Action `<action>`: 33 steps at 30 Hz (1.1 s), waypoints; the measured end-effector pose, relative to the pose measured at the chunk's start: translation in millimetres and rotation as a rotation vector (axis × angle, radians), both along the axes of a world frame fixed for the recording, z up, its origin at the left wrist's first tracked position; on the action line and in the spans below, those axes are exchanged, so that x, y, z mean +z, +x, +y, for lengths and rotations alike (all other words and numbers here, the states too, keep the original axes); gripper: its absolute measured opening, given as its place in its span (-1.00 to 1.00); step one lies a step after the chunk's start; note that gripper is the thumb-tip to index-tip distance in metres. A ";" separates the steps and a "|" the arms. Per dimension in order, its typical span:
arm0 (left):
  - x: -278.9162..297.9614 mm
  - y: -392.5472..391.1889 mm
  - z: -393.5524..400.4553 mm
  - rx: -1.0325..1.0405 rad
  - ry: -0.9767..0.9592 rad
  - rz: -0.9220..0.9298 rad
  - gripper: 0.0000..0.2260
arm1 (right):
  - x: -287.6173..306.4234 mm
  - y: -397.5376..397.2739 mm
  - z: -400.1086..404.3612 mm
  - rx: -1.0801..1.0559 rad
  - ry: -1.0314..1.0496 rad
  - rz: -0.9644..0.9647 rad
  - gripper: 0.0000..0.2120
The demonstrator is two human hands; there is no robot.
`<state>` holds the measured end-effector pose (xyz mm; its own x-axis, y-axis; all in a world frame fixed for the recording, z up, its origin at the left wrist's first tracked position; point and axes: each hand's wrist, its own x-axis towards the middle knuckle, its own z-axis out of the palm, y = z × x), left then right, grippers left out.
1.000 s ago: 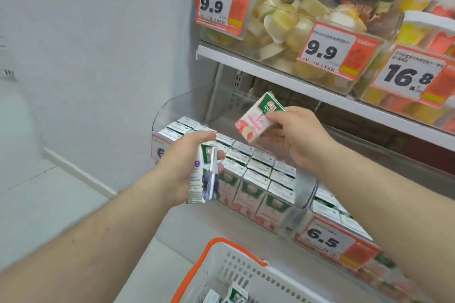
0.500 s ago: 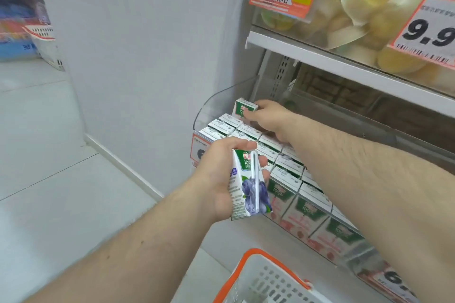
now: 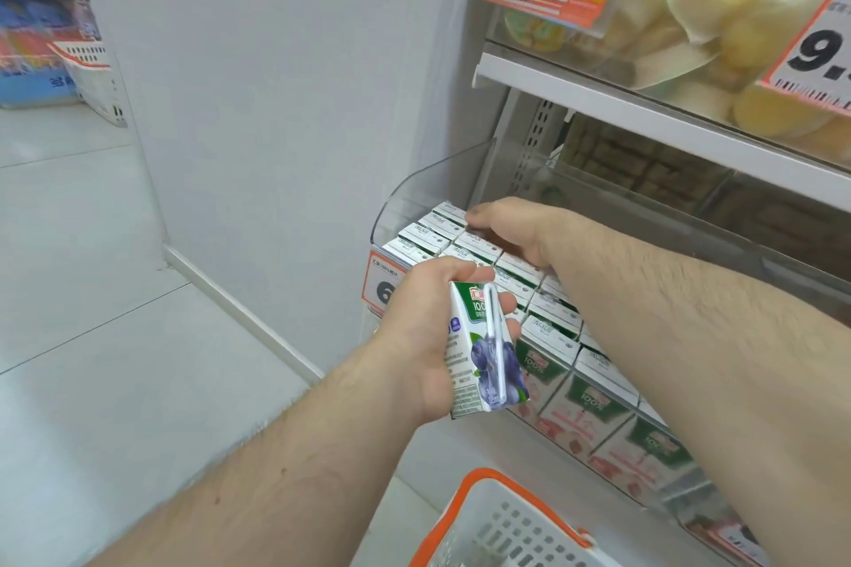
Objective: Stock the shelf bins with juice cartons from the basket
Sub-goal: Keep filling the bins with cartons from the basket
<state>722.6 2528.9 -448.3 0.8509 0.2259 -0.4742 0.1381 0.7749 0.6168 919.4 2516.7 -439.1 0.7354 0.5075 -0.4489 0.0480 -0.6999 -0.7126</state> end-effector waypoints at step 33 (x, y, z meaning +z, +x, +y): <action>-2.6 -37.7 -160.9 -0.280 0.356 -0.624 -0.64 | 6.8 -209.5 -276.9 -0.049 0.175 -0.774 -0.34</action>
<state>684.8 2368.0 -450.9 0.9847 0.0115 0.1736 -0.1558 0.5026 0.8504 709.9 2239.9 -432.3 0.8291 0.4828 0.2819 0.5468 -0.5949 -0.5892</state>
